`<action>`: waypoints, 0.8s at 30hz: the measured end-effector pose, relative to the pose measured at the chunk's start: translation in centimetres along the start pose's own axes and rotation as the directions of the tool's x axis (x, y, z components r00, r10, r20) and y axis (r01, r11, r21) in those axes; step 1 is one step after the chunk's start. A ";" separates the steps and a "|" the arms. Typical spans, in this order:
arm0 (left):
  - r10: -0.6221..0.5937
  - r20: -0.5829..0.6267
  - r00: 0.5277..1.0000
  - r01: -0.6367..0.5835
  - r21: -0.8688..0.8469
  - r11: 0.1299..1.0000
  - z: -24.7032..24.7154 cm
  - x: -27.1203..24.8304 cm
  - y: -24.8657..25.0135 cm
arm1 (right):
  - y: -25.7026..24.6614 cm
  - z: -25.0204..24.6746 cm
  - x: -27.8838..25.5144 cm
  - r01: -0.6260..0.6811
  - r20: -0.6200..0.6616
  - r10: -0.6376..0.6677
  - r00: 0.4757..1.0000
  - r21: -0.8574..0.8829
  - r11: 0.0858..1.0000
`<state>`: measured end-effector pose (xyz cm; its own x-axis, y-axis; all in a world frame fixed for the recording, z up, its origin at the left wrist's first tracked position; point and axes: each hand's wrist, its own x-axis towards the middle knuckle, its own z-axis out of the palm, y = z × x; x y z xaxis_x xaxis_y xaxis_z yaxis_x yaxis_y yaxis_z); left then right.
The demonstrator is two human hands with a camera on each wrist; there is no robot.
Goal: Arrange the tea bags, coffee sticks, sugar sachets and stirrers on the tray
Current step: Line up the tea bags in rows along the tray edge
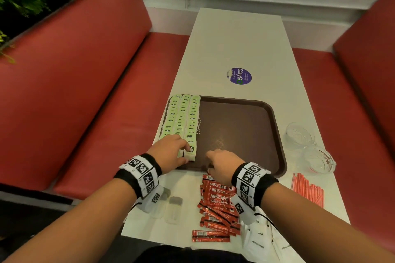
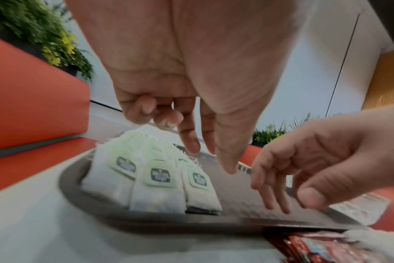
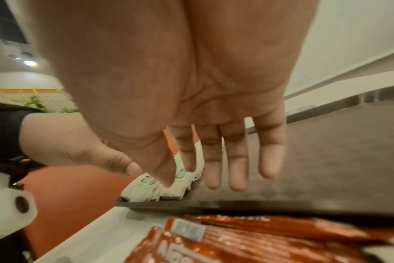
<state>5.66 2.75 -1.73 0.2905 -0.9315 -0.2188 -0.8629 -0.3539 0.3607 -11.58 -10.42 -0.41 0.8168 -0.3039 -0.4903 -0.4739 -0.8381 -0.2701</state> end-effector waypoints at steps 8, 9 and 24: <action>0.023 0.267 0.963 -0.053 0.107 0.993 0.7 -8.0 -2.4 | -5.9 1.4 0.1 0.381 0.141 -0.370 0.918 -0.057 0.923; 0.020 0.275 0.961 -0.052 0.107 0.993 1.1 -8.7 -2.6 | -6.5 1.8 0.2 0.400 0.197 -0.381 0.903 -0.068 0.914; -0.016 0.157 0.988 0.013 0.017 1.000 4.3 -10.1 -3.1 | -9.1 5.0 1.4 0.390 0.242 -0.328 0.913 -0.288 0.875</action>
<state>3.64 13.61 -4.54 0.2356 -0.9012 -0.3637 -0.8659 -0.3646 0.3425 -7.76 -0.97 -2.78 0.8220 0.1065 -0.5595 -0.0012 -0.9820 -0.1886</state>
